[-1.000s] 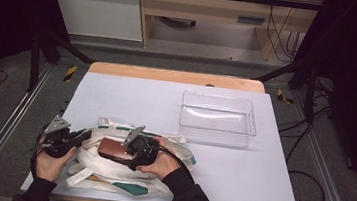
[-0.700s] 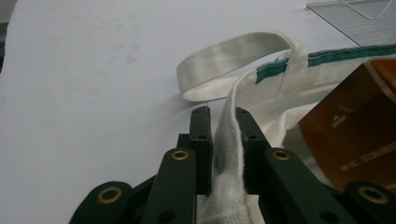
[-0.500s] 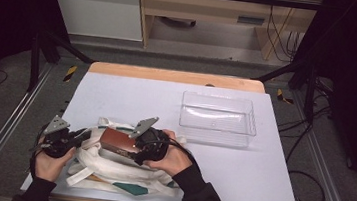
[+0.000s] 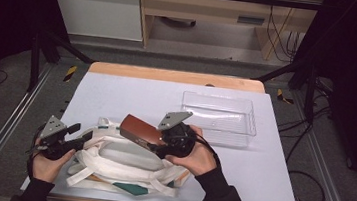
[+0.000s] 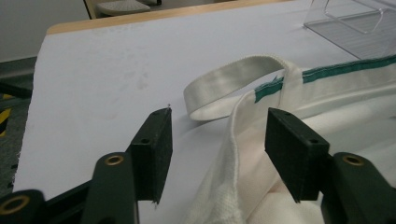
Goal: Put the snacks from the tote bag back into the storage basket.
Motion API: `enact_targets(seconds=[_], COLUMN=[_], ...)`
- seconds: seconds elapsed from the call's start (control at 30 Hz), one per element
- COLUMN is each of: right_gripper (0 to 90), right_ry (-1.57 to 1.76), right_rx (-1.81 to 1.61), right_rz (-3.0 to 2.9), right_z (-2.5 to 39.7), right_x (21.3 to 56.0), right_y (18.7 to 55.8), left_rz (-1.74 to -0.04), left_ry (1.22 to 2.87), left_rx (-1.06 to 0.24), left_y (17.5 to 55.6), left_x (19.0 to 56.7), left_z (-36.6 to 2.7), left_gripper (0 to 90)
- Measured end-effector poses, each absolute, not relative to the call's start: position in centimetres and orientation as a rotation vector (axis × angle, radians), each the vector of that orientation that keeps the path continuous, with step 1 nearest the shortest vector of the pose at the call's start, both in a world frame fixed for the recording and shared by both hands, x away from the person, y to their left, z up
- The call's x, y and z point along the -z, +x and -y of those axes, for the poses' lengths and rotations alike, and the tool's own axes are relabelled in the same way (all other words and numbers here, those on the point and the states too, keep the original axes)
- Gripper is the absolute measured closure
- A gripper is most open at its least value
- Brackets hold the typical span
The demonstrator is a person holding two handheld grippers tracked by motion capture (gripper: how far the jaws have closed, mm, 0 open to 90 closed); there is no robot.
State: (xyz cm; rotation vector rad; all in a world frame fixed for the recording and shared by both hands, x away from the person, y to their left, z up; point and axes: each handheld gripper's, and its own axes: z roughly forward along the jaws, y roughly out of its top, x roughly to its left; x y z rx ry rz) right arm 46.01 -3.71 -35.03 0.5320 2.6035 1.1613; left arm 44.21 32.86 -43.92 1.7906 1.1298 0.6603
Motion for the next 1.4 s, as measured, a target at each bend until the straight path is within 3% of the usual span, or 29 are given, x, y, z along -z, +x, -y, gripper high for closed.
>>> enact_targets(seconds=[0.43,0.87,1.4], right_gripper=[42.9,43.0,43.1], right_ry=[0.619,0.751,0.861], right_rx=[-1.154,-1.063,-1.028], right_rz=[-2.517,-2.446,-2.423], right_z=[8.0,11.9,14.2], right_x=[33.2,32.3,33.4], right_y=[46.7,50.2,53.8], left_rz=[-1.15,-1.149,-1.157], left_ry=[1.76,1.764,1.769], left_rx=[-0.675,-0.673,-0.668], left_y=[43.8,43.8,43.9], left_x=[43.8,43.9,44.1], left_z=[-33.4,-33.4,-33.5], left_gripper=[37.6,37.6,37.6])
